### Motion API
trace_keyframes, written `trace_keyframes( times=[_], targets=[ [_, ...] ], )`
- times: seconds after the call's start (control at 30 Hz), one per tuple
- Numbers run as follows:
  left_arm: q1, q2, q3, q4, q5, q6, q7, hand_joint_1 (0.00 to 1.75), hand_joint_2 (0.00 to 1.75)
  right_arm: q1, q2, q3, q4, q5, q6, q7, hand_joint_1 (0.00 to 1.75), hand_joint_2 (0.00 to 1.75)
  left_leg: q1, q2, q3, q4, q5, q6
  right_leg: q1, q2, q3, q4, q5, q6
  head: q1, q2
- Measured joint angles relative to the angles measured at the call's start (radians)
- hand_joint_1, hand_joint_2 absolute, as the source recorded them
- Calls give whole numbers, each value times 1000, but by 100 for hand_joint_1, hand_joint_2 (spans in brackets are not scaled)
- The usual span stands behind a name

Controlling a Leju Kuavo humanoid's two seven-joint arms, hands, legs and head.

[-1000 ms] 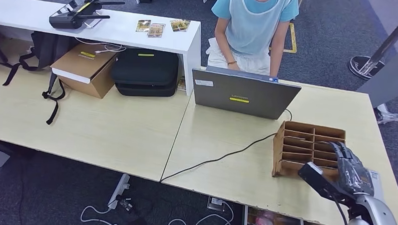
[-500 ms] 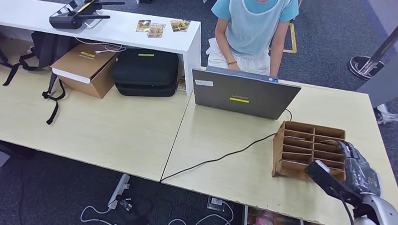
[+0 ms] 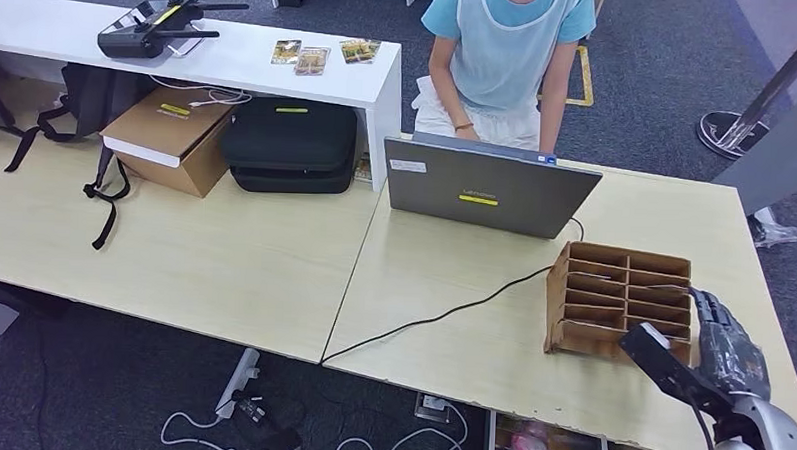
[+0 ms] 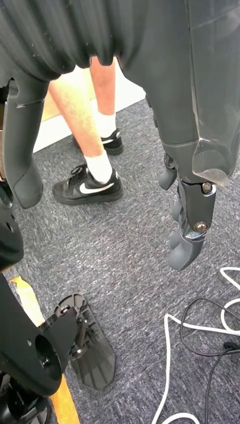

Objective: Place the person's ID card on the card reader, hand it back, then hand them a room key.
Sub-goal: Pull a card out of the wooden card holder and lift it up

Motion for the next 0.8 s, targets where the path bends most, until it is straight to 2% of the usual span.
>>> trace_keyframes(
  times=[0.33,0.8],
  targets=[
    [-1,-2,0,0,-17,0,0,0,175,49,0,-16,-48,-4,-3,-3,0,175,0,0,0,0,0,0,0,0,0,0,0,0,0,0],
    [0,-4,1,0,-21,-1,0,0,175,45,0,-17,-54,-6,-2,-9,0,175,0,0,0,0,0,0,0,0,0,0,0,0,0,0]
  ],
)
